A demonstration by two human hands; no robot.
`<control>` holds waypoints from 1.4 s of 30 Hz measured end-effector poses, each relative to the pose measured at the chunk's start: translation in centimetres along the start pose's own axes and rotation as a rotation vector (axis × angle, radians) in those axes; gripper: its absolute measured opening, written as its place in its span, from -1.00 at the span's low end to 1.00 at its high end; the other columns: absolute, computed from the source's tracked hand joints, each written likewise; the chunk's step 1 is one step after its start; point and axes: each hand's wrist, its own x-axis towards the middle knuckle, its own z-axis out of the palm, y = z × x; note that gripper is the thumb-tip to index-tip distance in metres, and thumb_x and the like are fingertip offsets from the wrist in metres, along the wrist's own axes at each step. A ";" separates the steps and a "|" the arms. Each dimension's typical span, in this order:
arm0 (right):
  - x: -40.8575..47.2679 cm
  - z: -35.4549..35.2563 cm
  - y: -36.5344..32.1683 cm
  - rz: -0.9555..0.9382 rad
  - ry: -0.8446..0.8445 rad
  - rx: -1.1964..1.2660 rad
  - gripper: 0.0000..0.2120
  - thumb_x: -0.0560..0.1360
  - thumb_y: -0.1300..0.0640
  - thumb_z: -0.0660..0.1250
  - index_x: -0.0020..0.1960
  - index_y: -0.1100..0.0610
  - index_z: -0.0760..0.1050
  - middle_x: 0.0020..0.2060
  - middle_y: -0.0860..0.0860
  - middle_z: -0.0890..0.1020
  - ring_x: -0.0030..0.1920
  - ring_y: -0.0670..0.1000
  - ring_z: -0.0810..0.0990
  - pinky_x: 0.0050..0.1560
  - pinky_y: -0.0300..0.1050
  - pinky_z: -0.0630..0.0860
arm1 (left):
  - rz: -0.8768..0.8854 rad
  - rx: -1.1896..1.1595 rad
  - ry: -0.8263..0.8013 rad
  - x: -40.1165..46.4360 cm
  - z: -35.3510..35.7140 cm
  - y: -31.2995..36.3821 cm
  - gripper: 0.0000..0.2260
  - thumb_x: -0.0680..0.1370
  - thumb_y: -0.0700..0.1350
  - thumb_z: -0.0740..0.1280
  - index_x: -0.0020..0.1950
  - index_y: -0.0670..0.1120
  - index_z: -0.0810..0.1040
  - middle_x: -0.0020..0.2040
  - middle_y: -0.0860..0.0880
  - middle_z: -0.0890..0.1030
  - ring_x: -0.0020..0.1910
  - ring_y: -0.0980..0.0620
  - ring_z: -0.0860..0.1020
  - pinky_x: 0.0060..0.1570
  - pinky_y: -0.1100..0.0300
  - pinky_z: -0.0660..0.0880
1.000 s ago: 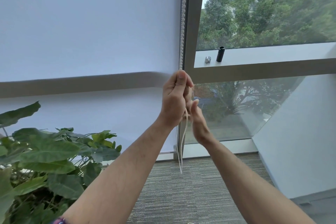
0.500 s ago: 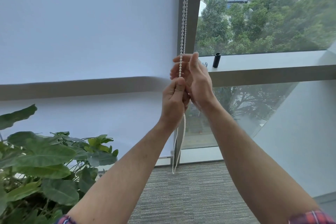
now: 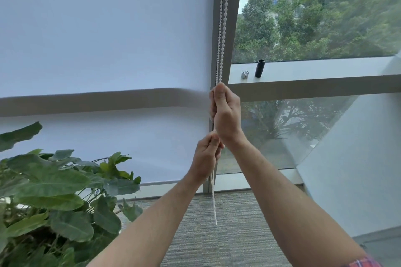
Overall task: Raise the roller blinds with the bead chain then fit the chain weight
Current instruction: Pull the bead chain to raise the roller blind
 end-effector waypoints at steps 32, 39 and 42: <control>-4.6 -3.9 5.6 0.252 -0.188 -0.066 -0.56 0.67 -0.04 0.04 -0.25 0.15 0.46 -0.46 0.03 0.38 -0.48 -0.10 0.31 -0.45 -0.26 0.25 | 0.420 -0.031 0.141 4.1 2.0 14.1 -0.64 0.66 -0.02 0.07 -0.33 -0.06 0.29 -0.50 0.00 0.22 -0.58 0.16 0.18 -0.57 0.26 0.14; -0.3 -3.7 1.5 0.129 -0.166 -0.077 -0.35 0.56 -0.32 -0.01 0.16 0.16 0.59 -0.10 0.08 0.71 -0.08 0.02 0.68 -0.09 -0.02 0.61 | 0.365 0.048 0.143 3.3 1.4 11.3 -0.61 0.66 0.00 0.11 -0.34 -0.11 0.35 -0.49 0.03 0.31 -0.51 0.06 0.27 -0.46 0.11 0.34; 1.1 -2.7 -1.0 0.107 -0.146 0.009 -0.49 0.62 -0.24 0.04 0.13 0.11 0.58 -0.14 0.04 0.69 -0.11 0.04 0.66 -0.07 -0.05 0.57 | 0.332 0.039 0.108 2.6 1.7 9.1 -0.65 0.65 -0.02 0.09 -0.30 0.05 0.47 -0.50 0.14 0.36 -0.51 0.13 0.28 -0.48 0.21 0.26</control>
